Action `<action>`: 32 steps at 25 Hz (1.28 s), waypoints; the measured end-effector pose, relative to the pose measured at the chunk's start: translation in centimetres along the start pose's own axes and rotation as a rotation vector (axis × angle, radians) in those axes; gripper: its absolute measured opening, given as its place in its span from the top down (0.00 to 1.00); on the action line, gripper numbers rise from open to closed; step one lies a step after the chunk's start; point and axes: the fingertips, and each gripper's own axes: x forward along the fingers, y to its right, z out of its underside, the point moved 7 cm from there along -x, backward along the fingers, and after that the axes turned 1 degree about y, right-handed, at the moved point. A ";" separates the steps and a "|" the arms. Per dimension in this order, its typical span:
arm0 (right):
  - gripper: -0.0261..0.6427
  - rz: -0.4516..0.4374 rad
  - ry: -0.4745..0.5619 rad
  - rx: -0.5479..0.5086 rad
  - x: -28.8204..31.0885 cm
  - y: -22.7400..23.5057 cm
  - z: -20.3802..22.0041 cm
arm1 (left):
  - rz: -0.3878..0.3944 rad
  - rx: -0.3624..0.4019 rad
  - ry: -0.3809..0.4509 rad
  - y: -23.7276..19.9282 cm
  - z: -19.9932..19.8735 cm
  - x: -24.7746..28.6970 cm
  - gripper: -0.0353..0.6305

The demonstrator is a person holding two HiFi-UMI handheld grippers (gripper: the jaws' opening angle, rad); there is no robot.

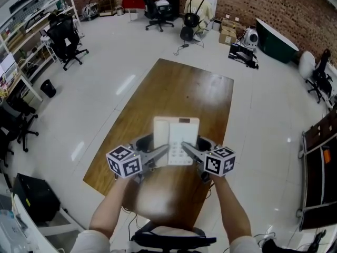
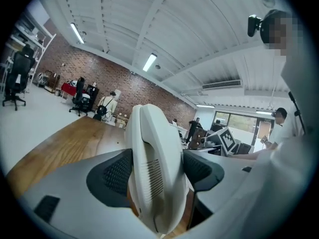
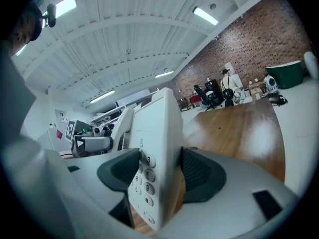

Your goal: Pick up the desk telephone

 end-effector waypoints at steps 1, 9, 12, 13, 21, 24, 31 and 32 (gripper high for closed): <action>0.56 0.000 0.007 -0.013 -0.3 -0.5 -0.3 | -0.002 0.023 0.003 0.6 -0.4 -0.3 0.47; 0.56 -0.011 0.097 -0.128 -4.2 -5.3 -3.3 | -0.014 0.105 0.098 5.9 -3.8 -3.3 0.47; 0.56 -0.022 0.128 -0.138 -5.5 -6.9 -3.7 | -0.024 0.145 0.117 7.9 -4.7 -4.5 0.47; 0.56 -0.025 0.138 -0.140 -5.9 -7.4 -3.7 | -0.027 0.155 0.121 8.5 -5.0 -4.8 0.47; 0.56 -0.047 0.200 -0.182 -9.6 -10.6 -4.3 | -0.043 0.227 0.169 13.5 -6.3 -7.1 0.47; 0.56 -0.056 0.209 -0.196 -10.8 -11.6 -4.2 | -0.056 0.252 0.185 15.2 -6.4 -8.0 0.47; 0.56 -0.083 0.240 -0.209 -12.9 -13.4 -3.3 | -0.080 0.285 0.218 18.4 -6.1 -9.9 0.47; 0.56 -0.086 0.240 -0.211 -13.1 -13.6 -3.1 | -0.084 0.292 0.217 18.8 -6.0 -10.1 0.47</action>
